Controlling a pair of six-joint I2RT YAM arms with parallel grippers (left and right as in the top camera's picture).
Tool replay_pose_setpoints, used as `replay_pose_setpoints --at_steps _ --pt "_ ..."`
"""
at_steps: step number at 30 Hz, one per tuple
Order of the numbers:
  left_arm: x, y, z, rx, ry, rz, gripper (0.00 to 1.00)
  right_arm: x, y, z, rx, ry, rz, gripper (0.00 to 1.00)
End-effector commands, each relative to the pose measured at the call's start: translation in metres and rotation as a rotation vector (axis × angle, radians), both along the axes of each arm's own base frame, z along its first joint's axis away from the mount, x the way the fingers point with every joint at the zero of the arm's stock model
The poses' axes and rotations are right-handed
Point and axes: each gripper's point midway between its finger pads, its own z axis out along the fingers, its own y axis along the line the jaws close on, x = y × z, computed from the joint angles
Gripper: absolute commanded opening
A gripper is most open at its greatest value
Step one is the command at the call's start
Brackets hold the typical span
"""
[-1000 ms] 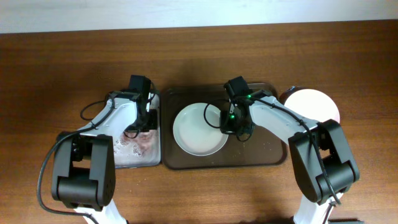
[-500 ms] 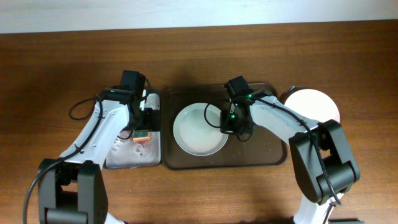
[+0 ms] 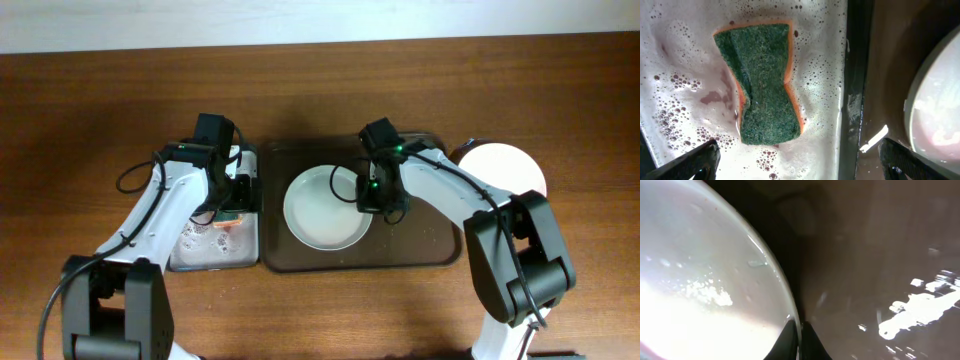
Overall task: Clean dirty plates on tray and stack at the side
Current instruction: 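Return the sponge to the soapy tray with the left gripper, then lift the cleaned plate with the right gripper and stack it on the right pile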
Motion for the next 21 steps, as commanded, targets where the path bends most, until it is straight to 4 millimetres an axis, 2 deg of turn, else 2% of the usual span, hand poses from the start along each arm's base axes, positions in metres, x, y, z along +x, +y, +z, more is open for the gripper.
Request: replay_pose_setpoints --at_steps 1,5,8,12,15,18,21 --pt "0.004 -0.004 0.007 -0.015 -0.022 -0.006 1.00 0.020 -0.022 0.024 -0.136 -0.102 0.016 0.04" --pt "0.004 -0.004 0.007 -0.014 -0.023 -0.007 1.00 0.025 -0.036 0.057 -0.193 -0.193 -0.004 0.04" --pt "0.005 -0.004 0.008 -0.014 -0.025 -0.006 1.00 0.026 -0.050 0.090 -0.244 -0.275 -0.026 0.04" --pt "0.008 -0.004 0.008 -0.013 -0.036 -0.006 1.00 0.030 -0.073 0.145 -0.336 -0.445 -0.028 0.04" --pt "0.009 -0.004 0.008 -0.014 -0.041 -0.006 1.00 0.030 -0.087 0.173 -0.460 -0.542 -0.016 0.04" --pt "0.009 -0.004 0.008 -0.014 -0.041 -0.006 1.00 0.028 -0.089 0.194 -0.617 -0.630 -0.001 0.04" --pt "0.009 -0.004 0.008 -0.015 -0.042 -0.006 1.00 0.023 -0.078 0.217 -0.771 -0.735 0.029 0.04"
